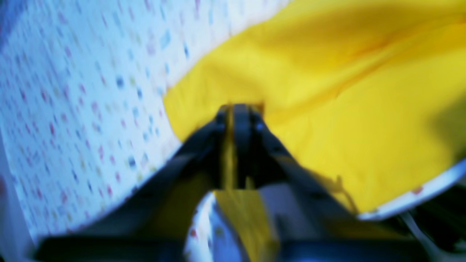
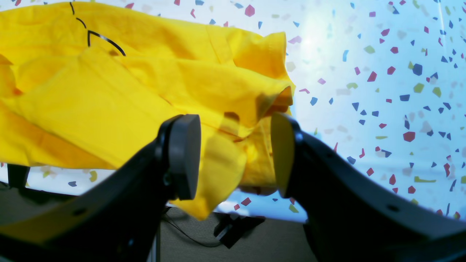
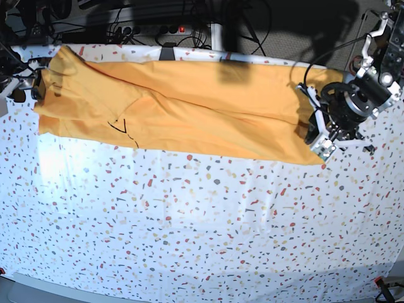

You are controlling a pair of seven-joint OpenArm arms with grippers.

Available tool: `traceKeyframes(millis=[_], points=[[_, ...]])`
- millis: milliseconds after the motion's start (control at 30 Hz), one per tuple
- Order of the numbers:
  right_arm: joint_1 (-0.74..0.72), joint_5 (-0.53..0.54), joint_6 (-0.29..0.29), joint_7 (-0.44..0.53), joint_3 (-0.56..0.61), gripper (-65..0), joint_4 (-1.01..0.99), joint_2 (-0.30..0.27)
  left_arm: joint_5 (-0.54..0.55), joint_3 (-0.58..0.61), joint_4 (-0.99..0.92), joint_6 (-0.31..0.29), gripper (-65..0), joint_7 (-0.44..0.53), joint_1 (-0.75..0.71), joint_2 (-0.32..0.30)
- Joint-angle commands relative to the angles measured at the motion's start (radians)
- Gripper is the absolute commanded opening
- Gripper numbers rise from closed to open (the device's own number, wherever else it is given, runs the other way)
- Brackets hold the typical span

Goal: Fold the T-shirt properly
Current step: 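Lift the folded edge with both grippers and fold it over toward the collar, then grasp the end of the folded strip with the left gripper and pull it taut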

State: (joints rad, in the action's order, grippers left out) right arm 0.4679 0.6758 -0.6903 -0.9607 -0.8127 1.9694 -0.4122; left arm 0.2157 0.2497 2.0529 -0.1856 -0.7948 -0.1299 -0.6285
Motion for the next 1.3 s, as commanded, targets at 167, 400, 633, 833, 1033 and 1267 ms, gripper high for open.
traceKeyframes(millis=[167,400,633,833,1033,1267], points=[[-0.002,0.109,-0.008,0.018,-0.009,-33.8,0.013,-0.017,0.005,-0.008,-0.068,0.001,-47.1,0.091,0.111,-0.012],[-0.002,0.200,-0.008,-0.001,-0.009,-33.8,0.013,-0.017,0.305,-0.008,-0.345,-0.190,-47.1,0.003,0.303,-0.011],[-0.002,0.200,-0.008,-0.002,-0.009,-33.8,0.013,-0.017,0.367,-0.006,-0.421,-0.322,-47.1,0.019,0.346,0.037],[-0.002,0.200,-0.008,-0.010,-0.009,-33.8,0.013,-0.016,0.129,-0.006,-0.557,-0.418,-47.1,0.047,0.350,0.150],[-0.002,0.200,-0.008,-0.016,-0.009,-33.8,0.013,-0.017,0.122,-0.006,-0.574,-0.418,-47.1,0.069,0.367,0.148],[-0.002,0.200,-0.008,-0.016,-0.009,-33.8,0.013,-0.017,0.112,-0.006,-0.573,-0.418,-47.1,0.072,0.436,0.146]])
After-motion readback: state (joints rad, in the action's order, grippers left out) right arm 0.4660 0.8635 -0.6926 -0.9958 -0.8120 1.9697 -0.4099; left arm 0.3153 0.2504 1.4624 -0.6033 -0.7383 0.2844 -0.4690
